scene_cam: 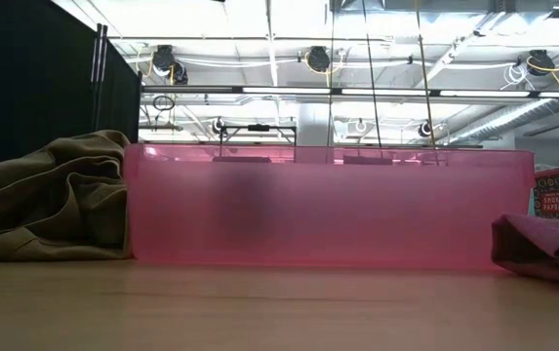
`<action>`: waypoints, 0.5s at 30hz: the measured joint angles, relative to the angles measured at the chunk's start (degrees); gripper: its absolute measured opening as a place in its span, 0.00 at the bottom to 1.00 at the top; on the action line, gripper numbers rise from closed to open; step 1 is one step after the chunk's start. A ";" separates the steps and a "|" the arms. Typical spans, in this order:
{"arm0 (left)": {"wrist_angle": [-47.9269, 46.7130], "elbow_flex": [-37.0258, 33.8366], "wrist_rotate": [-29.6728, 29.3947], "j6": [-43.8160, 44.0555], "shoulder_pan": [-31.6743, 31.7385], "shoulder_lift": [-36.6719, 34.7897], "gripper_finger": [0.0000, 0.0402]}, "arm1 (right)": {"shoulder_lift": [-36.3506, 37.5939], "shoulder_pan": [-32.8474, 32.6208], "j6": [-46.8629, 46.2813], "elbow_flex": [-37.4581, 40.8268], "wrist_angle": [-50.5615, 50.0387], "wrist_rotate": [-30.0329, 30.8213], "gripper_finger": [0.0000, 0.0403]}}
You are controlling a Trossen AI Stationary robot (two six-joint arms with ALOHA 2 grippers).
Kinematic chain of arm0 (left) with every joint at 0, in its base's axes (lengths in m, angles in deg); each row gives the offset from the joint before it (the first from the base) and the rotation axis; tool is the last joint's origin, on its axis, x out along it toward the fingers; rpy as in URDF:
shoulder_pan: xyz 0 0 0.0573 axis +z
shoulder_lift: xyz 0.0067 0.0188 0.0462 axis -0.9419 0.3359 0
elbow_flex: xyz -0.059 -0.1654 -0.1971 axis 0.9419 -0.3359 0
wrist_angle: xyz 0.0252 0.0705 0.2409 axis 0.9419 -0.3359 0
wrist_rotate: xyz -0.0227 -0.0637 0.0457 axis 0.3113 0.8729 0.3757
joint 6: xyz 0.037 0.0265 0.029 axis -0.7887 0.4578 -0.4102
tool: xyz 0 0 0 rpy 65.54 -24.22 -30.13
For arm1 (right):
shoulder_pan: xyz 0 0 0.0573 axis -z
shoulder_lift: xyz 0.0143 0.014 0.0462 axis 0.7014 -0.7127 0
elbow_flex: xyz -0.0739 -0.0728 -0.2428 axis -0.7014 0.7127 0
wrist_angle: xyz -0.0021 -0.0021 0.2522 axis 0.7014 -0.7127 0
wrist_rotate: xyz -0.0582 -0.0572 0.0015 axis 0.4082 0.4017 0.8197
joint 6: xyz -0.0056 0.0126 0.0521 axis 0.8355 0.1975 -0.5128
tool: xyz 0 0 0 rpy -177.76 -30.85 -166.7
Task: Sort spices by type
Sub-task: Put the right golden seasoning bottle into the light blue bin
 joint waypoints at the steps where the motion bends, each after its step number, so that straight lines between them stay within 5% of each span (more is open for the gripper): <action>1: -0.02 0.00 0.00 0.00 0.00 0.00 0.47 | -0.08 0.00 0.04 0.12 0.02 0.00 0.79; 15: -0.32 0.00 0.00 0.17 0.02 0.00 0.47 | -0.08 0.09 1.64 0.26 0.38 0.00 0.79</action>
